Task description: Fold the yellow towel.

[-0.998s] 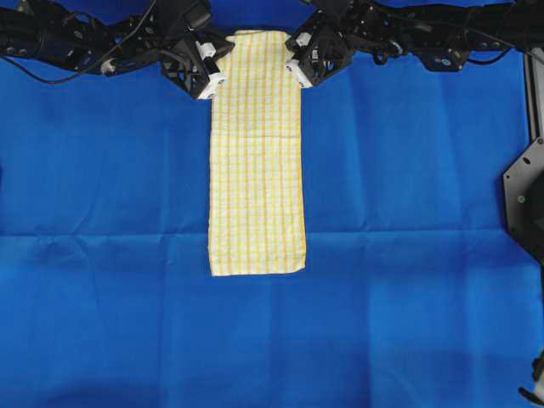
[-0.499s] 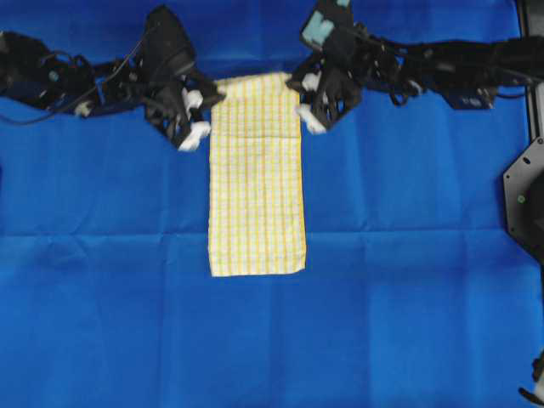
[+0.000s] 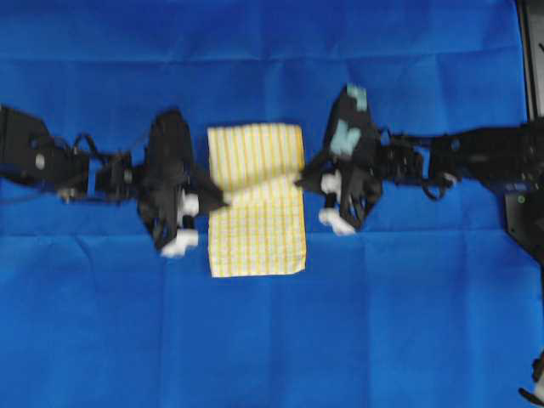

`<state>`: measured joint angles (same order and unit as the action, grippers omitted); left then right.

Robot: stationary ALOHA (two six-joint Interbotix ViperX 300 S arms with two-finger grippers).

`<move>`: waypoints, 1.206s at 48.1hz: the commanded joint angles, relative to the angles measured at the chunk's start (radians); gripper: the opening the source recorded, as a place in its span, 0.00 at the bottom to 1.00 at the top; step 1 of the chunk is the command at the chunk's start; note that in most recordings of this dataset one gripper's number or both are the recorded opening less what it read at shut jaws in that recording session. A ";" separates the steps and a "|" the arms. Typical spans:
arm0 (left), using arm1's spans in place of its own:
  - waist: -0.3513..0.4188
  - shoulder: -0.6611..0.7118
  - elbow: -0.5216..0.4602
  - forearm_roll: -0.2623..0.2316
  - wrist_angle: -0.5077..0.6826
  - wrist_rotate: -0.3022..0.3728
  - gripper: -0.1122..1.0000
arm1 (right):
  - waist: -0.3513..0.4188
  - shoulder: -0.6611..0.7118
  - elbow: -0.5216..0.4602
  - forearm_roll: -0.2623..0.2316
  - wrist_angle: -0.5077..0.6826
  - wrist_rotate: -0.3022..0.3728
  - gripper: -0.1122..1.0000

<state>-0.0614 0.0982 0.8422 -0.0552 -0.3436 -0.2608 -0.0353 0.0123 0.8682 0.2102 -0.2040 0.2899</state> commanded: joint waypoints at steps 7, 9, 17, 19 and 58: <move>-0.095 -0.009 -0.015 -0.005 -0.009 -0.011 0.14 | 0.107 -0.021 -0.002 0.054 -0.048 -0.002 0.17; -0.103 -0.008 -0.017 -0.005 -0.009 -0.011 0.14 | 0.118 -0.021 -0.002 0.061 -0.051 -0.002 0.17; -0.124 -0.008 -0.018 -0.005 -0.009 -0.011 0.14 | 0.153 -0.015 -0.011 0.075 -0.054 -0.002 0.17; -0.126 -0.008 -0.018 -0.005 -0.009 -0.008 0.14 | 0.158 -0.012 -0.014 0.077 -0.054 -0.003 0.17; -0.097 -0.012 -0.040 -0.003 0.069 0.002 0.42 | 0.181 0.032 -0.060 0.069 -0.014 -0.020 0.56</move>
<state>-0.1595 0.1135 0.8207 -0.0583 -0.2823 -0.2562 0.1442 0.0644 0.8299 0.2823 -0.2224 0.2730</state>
